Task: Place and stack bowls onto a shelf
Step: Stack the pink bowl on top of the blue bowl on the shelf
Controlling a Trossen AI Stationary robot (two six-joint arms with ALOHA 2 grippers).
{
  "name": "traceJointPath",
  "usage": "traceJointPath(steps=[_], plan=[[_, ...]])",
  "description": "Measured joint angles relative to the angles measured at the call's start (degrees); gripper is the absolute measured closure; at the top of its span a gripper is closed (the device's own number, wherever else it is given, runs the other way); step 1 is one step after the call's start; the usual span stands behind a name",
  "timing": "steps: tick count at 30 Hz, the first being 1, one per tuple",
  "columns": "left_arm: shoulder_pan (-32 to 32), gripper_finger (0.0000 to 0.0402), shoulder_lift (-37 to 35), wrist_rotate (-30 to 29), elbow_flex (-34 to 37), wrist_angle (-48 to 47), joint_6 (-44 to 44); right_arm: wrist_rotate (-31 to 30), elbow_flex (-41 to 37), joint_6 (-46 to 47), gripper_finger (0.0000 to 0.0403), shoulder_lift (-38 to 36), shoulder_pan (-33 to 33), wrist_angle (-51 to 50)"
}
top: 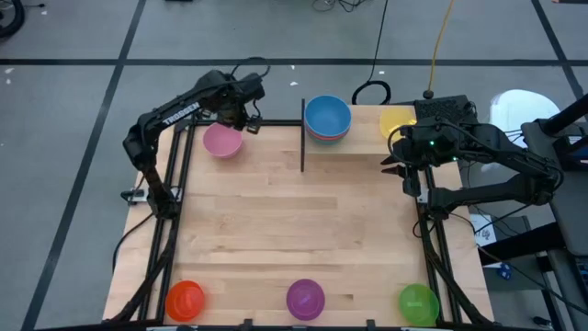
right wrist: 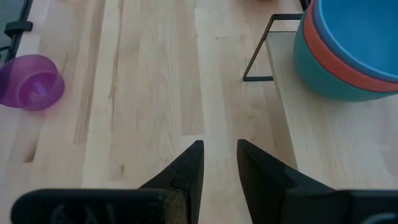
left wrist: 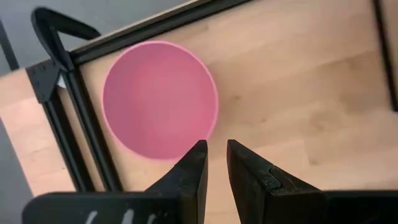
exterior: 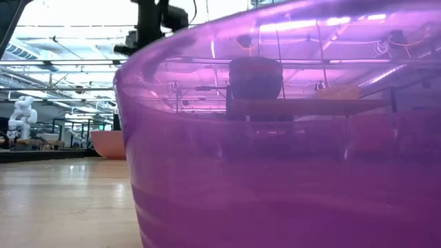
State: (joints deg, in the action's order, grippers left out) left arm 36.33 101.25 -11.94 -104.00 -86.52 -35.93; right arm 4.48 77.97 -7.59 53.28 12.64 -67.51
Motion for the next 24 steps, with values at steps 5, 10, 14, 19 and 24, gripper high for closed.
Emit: traceJointPath(steps=[5, 10, 14, 19, 24], plan=[[1.7, 0.0334, 0.0, 2.55, 7.31, 7.11, 0.07, 0.01, 0.0, -1.56, 0.0314, 0.0, 0.02, 0.0], [2.96, 0.0334, 0.0, 3.45, 11.86, 12.89, 0.1, 0.01, 0.0, -2.08, 0.0314, 0.0, 0.02, -0.02], [4.08, 0.0334, 0.0, 3.46, 14.27, 15.24, -0.13, 0.01, 0.0, -2.08, 0.0314, 0.0, 0.02, -0.02], [5.21, 0.0334, 0.0, 5.98, 17.21, 17.55, -0.41, 0.01, 0.0, -2.08, 0.0314, 0.0, 0.0, -0.02], [5.31, 0.0334, -0.02, 5.99, 19.98, 21.21, -0.38, 0.01, 0.0, -2.08, 0.0314, 0.0, 0.02, -0.02]])
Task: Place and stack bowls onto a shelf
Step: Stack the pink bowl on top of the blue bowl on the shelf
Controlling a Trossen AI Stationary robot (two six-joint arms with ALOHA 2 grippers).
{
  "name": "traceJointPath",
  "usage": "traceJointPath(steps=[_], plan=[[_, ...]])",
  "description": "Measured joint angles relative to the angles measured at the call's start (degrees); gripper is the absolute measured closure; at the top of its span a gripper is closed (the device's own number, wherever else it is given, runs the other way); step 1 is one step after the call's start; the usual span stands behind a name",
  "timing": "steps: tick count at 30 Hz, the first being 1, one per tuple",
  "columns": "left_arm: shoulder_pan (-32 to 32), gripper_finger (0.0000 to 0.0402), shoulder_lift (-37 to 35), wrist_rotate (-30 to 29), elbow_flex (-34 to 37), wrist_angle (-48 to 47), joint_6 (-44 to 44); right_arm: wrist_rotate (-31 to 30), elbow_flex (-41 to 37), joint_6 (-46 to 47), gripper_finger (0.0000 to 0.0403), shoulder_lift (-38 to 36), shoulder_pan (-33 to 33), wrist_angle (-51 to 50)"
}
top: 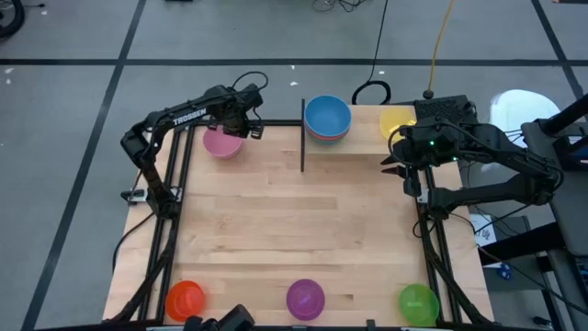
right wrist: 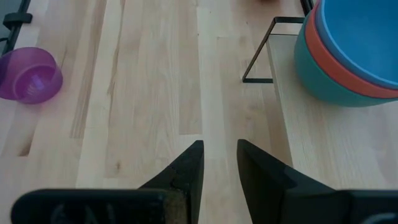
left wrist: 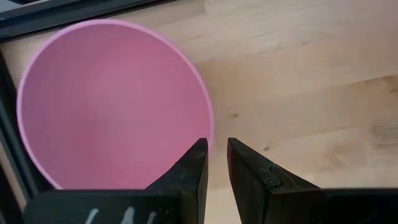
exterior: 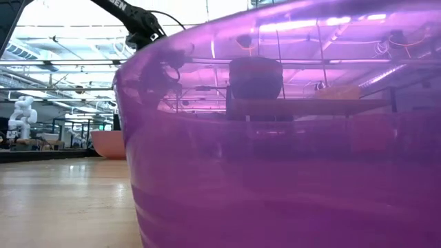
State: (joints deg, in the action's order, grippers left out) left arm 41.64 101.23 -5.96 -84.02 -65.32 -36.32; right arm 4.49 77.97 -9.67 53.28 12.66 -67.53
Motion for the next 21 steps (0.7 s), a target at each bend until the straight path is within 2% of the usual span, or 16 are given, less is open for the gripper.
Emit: traceJointPath(steps=[21], plan=[[0.07, 0.0334, 0.0, -0.04, 10.2, 11.02, 0.17, 0.0, 0.0, 0.0, 0.0314, 0.0, 0.0, 0.0]])
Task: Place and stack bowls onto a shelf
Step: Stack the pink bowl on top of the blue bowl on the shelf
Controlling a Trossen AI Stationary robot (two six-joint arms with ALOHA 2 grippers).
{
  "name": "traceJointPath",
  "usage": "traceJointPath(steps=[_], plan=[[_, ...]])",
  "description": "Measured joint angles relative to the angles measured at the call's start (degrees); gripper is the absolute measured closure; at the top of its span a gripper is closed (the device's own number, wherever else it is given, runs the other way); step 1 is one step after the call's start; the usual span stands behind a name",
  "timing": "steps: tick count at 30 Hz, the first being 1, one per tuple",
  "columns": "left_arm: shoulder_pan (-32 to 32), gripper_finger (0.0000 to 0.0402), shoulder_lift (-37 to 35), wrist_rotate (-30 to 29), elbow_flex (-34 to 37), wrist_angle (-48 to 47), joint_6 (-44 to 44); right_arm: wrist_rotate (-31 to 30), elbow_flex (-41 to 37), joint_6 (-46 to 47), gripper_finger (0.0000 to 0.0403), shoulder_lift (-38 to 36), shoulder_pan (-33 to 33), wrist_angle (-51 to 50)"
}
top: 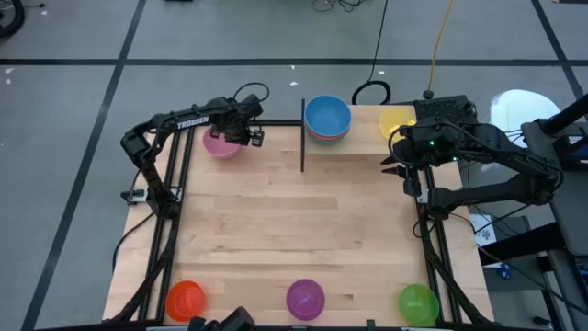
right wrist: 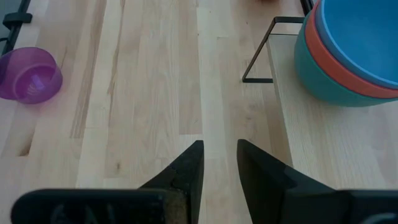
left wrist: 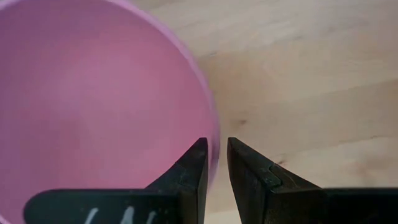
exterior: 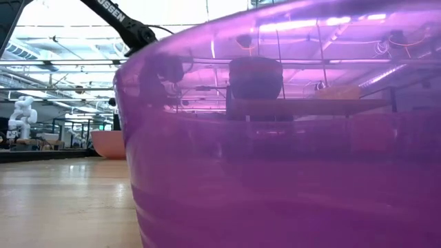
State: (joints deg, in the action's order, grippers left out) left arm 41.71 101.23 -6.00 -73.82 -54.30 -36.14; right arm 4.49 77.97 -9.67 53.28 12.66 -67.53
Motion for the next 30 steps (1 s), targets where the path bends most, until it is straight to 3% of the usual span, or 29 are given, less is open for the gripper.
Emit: traceJointPath(steps=[6, 11, 18, 25, 30], plan=[[0.0, 0.0336, 0.0, -0.02, 2.92, 4.07, 3.59, 0.0, 0.0, -0.01, 0.0314, 0.0, -0.01, -0.01], [0.0, 0.0385, 0.0, -0.29, 2.95, 4.84, 4.54, -0.01, 0.0, 0.0, 0.0314, 0.0, -0.01, 0.0], [-0.56, 0.039, -0.05, -0.17, 2.09, 3.71, 7.55, 0.0, 0.0, 0.0, 0.0314, 0.0, -0.02, 0.0], [-2.01, 0.039, -4.5, 0.01, -7.05, -3.39, 11.55, -0.02, 0.0, 0.0, 0.0314, 0.02, 0.0, 0.0], [-4.62, 0.039, -7.87, -6.2, -19.28, -11.7, 15.4, -0.17, 0.0, -0.29, 0.0314, 0.02, -0.02, 0.0]])
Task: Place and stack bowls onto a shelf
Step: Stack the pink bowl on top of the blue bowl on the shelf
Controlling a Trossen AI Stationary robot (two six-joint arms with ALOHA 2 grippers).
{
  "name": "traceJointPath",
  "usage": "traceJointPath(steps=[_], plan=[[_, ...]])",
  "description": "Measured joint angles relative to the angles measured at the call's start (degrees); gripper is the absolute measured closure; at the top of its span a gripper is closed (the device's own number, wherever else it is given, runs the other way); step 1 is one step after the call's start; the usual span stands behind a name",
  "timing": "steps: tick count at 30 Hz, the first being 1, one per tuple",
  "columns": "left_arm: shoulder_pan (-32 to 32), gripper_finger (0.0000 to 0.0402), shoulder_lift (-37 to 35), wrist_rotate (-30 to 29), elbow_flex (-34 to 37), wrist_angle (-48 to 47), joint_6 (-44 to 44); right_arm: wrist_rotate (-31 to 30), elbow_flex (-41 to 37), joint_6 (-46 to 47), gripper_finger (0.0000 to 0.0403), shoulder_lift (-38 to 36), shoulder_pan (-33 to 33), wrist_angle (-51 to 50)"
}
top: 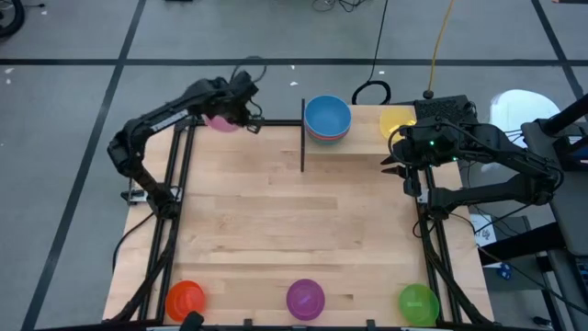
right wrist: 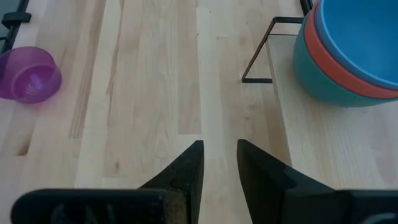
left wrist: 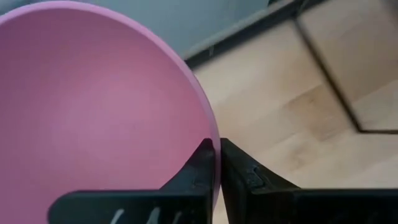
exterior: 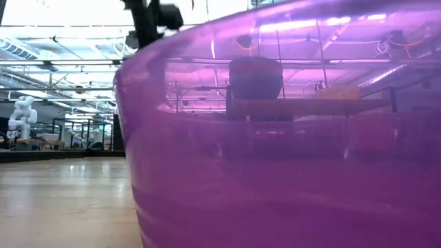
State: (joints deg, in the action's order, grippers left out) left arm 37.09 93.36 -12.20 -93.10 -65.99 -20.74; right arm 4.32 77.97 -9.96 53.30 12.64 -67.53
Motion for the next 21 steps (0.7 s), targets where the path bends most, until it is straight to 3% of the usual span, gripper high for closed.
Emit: traceJointPath(steps=[10, 17, 21], plan=[[-5.28, 0.039, 0.49, -1.78, -26.5, -11.49, 0.71, -0.04, 0.0, -1.87, 0.0314, -0.02, 0.02, 0.0], [-8.47, 0.039, 0.38, -0.92, -35.56, -10.45, 0.77, -0.13, 0.0, -1.87, 0.0314, -0.02, 0.0, 0.0], [-9.25, 0.039, 1.02, 2.98, -37.58, -5.56, 1.28, -2.57, 0.0, -1.66, 0.0314, -0.02, 0.0, 0.02]])
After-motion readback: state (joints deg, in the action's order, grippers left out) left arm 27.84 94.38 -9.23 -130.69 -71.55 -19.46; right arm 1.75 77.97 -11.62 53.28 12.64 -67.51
